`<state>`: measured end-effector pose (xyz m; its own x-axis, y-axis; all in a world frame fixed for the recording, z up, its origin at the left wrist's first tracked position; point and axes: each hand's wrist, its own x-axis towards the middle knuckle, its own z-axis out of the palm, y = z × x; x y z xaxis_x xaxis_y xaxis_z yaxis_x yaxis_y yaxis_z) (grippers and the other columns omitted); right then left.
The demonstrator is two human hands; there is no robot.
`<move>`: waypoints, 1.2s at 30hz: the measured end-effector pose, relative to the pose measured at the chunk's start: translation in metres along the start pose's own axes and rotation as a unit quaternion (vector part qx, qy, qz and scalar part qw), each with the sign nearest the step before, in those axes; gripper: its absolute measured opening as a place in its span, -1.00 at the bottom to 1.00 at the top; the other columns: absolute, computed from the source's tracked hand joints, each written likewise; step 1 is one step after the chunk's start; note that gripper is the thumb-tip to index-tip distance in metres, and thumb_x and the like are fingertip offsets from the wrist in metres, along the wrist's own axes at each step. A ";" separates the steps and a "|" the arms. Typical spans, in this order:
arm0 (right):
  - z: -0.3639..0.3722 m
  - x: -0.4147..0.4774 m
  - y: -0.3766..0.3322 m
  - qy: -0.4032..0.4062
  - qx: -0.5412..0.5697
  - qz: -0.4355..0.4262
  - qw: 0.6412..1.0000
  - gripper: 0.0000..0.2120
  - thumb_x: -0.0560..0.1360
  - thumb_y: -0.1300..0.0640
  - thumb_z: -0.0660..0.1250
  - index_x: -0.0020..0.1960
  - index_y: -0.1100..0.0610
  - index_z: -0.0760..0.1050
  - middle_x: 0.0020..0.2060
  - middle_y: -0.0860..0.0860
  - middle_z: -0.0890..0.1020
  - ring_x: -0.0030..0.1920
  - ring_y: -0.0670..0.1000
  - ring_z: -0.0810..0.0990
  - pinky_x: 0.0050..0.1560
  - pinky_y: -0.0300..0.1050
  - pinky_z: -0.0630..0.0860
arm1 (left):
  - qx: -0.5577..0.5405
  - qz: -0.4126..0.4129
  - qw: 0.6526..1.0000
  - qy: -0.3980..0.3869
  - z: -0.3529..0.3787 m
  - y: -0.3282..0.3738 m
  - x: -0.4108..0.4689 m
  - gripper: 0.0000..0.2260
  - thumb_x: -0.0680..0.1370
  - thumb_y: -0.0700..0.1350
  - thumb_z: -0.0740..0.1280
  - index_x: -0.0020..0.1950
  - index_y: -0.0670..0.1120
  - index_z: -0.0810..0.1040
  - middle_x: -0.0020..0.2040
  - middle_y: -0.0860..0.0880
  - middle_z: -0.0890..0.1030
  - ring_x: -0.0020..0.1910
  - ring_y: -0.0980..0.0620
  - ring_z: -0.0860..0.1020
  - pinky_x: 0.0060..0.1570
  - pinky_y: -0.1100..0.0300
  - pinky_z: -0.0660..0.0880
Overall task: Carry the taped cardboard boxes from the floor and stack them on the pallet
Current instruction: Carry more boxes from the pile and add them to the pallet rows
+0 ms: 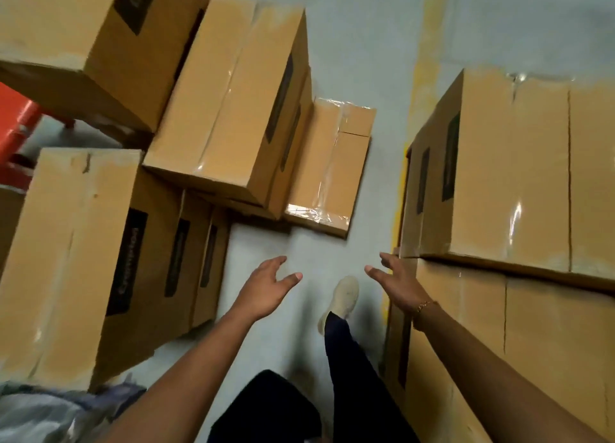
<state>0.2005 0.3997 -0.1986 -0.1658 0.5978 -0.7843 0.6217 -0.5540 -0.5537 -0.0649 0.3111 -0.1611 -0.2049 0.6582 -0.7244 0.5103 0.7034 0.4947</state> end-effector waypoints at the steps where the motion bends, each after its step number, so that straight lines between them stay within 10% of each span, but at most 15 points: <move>1: -0.002 0.027 -0.002 -0.004 0.032 0.027 0.999 -0.33 0.57 -0.18 0.34 0.58 -0.01 0.20 0.55 0.03 0.30 0.48 0.14 0.35 0.42 0.23 0.39 | 0.005 -0.003 1.000 -0.003 -0.001 0.004 0.030 -0.42 0.61 0.21 0.31 0.59 0.04 0.31 0.58 0.00 0.31 0.49 -0.06 0.35 0.42 0.04 0.32; 13: 0.058 0.383 0.025 0.064 0.183 0.114 0.974 -0.33 0.56 -0.09 0.40 0.54 0.14 0.25 0.39 0.04 0.43 0.34 0.08 0.46 0.40 0.12 0.42 | 0.024 -0.021 0.999 0.021 0.053 -0.026 0.404 -0.41 0.61 0.12 0.36 0.57 -0.09 0.34 0.54 -0.16 0.34 0.51 -0.16 0.33 0.48 0.00 0.28; 18: 0.091 0.469 0.071 0.122 0.193 0.166 0.959 0.08 0.19 -0.39 0.36 0.58 0.10 0.21 0.46 0.15 0.41 0.37 0.19 0.49 0.29 0.15 0.51 | 0.054 -0.021 0.997 0.046 0.076 -0.061 0.490 -0.37 0.59 0.08 0.40 0.57 -0.13 0.30 0.51 -0.18 0.33 0.49 -0.18 0.31 0.48 0.00 0.25; 24: 0.102 0.509 0.085 0.165 0.342 0.201 0.903 -0.19 0.43 -0.17 0.45 0.55 0.08 0.23 0.35 0.14 0.51 0.21 0.16 0.58 -0.08 -0.05 0.59 | 0.107 0.009 0.992 0.059 0.088 -0.088 0.511 -0.30 0.58 0.09 0.40 0.62 -0.06 0.19 0.63 -0.15 0.12 0.59 -0.17 0.11 0.55 0.05 0.08; 28: 0.091 0.508 0.092 0.224 0.297 0.196 0.907 -0.03 0.15 -0.34 0.35 0.51 -0.03 0.31 0.37 0.07 0.48 0.27 0.16 0.55 0.27 0.11 0.55 | 0.097 0.019 0.992 0.082 0.093 -0.090 0.509 -0.22 0.57 0.08 0.42 0.65 -0.10 0.09 0.65 -0.15 0.06 0.61 -0.15 0.06 0.55 0.08 0.02; 31: 0.072 0.507 0.090 0.231 0.215 0.186 0.930 -0.18 0.35 -0.31 0.33 0.53 -0.01 0.30 0.43 0.08 0.44 0.37 0.14 0.48 0.33 -0.13 0.38 | 0.035 -0.012 0.997 0.064 0.093 -0.084 0.526 -0.12 0.52 0.12 0.45 0.66 -0.11 0.04 0.63 -0.14 0.16 0.60 -0.11 0.15 0.57 0.05 0.08; 36: 0.049 0.529 0.081 0.172 0.123 0.100 0.972 -0.02 0.27 -0.49 0.34 0.55 -0.04 0.25 0.46 0.02 0.45 0.42 0.05 0.44 0.44 0.06 0.38 | -0.135 -0.080 0.986 0.059 0.093 -0.071 0.560 -0.27 0.40 0.22 0.46 0.48 -0.03 0.36 0.32 -0.01 0.56 0.29 -0.05 0.55 0.36 0.02 0.44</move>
<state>0.1259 0.6430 -0.6719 0.2314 0.5987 -0.7668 0.4064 -0.7756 -0.4829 -0.1378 0.6051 -0.6467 -0.3680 0.5491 -0.7504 0.2258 0.8356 0.5008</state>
